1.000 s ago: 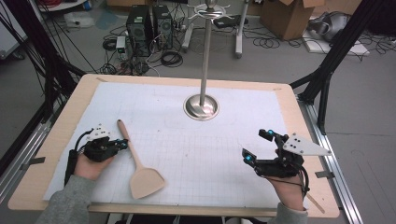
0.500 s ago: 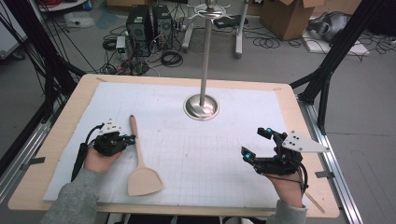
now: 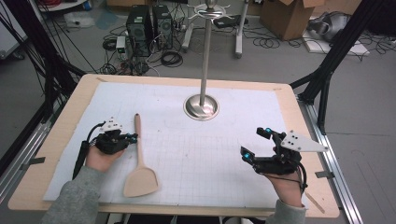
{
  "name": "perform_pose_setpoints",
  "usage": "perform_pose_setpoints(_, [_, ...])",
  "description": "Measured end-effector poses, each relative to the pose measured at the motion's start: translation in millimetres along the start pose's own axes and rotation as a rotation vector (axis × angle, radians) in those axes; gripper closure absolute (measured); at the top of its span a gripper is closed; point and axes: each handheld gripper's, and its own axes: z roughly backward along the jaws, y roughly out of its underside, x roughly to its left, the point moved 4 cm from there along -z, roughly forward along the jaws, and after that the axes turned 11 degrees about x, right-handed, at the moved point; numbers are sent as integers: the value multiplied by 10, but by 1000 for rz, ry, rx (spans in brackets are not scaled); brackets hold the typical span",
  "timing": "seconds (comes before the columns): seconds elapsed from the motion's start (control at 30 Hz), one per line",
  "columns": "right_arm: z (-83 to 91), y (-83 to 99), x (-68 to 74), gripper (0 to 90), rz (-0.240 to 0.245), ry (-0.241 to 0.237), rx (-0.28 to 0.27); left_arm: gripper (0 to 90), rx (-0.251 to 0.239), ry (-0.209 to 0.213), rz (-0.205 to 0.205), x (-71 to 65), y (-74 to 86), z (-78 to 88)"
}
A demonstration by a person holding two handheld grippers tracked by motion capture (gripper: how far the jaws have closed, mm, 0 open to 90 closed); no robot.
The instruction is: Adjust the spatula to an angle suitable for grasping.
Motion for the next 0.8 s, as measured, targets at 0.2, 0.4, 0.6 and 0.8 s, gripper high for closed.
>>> perform_pose_setpoints(0.2, [-1, 3, -5, 105, -1, 1, 2, 897, 16, 21, -29, -173, 16, 71])
perform_pose_setpoints(0.4, [-2, -1, 6, 105, 2, 0, 3, 897, 44, 46, -69, -370, 22, 61])
perform_pose_setpoints(0.6, [-11, 2, 3, 106, 5, -2, 6, 897, 75, 42, -57, -443, 54, -28])
perform_pose_setpoints(0.8, [7, 2, -4, 105, 0, 1, 2, 897, 101, 39, -70, -516, 68, -56])
